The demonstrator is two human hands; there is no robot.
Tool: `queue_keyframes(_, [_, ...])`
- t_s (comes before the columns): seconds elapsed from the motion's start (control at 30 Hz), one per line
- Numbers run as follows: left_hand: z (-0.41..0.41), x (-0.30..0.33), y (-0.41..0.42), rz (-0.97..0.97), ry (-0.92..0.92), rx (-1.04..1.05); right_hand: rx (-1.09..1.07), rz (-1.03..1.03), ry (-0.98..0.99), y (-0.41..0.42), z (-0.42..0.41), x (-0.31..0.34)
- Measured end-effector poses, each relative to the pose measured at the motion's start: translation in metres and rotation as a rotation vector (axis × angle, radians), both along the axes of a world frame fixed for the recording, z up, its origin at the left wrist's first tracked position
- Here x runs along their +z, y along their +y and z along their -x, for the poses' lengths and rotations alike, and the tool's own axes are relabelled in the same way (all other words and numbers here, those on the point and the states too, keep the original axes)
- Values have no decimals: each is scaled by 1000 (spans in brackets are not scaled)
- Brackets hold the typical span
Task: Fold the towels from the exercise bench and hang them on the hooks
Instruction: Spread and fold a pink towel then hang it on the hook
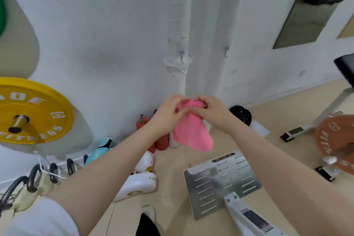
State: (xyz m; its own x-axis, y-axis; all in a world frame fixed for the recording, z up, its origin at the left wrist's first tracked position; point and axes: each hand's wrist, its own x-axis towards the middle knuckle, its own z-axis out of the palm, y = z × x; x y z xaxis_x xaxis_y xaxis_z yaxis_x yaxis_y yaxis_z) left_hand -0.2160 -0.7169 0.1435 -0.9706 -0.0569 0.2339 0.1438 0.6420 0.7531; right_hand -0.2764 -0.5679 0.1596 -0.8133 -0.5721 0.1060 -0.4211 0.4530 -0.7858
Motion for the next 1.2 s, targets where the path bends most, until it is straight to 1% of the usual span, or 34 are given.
queue_keyframes(0.07, [36, 2, -22, -51, -17, -60, -15, 20, -11, -25, 30, 0])
queue_keyframes(0.13, [73, 6, -49, -62, -41, -88, -14, 48, -37, -50, 62, 0])
queue_keyframes(0.2, [107, 8, -79, -59, -45, -98, -10, 71, -103, -77, 90, 2])
queue_keyframes(0.27, [137, 6, -108, -49, -63, -97, 0, 78, -215, -101, 115, 3])
queue_keyframes(0.37, [179, -2, -142, -12, -124, -124, 34, 25, -295, -124, 152, -4])
queue_keyframes(0.4, [191, -6, -150, 13, -136, -129, 27, -11, -289, -129, 163, -8])
queue_keyframes(0.47, [214, -15, -165, 51, -158, -136, -24, -120, -215, -138, 186, -19])
queue_keyframes(0.53, [238, -26, -178, 55, -204, -159, -92, -220, -123, -144, 210, -28])
queue_keyframes(0.57, [250, -31, -183, 44, -236, -179, -130, -233, -89, -146, 222, -32])
queue_keyframes(0.73, [312, -47, -193, -68, -394, -245, -310, -231, 10, -159, 290, -46])
queue_keyframes(0.87, [367, -50, -194, -251, -418, -264, -303, -186, -52, -157, 347, -49])
queue_keyframes(0.93, [393, -53, -192, -268, -405, -212, -278, -171, -76, -155, 376, -52])
queue_keyframes(1.03, [428, -62, -189, -239, -355, -138, -285, -186, -78, -156, 416, -61])
queue_keyframes(1.1, [444, -70, -187, -186, -299, -74, -310, -189, -88, -160, 438, -70])
queue_keyframes(1.13, [448, -75, -187, -121, -265, -46, -322, -199, -106, -162, 448, -78])
queue_keyframes(1.2, [449, -83, -187, 100, -224, -17, -341, -236, -172, -168, 460, -97])
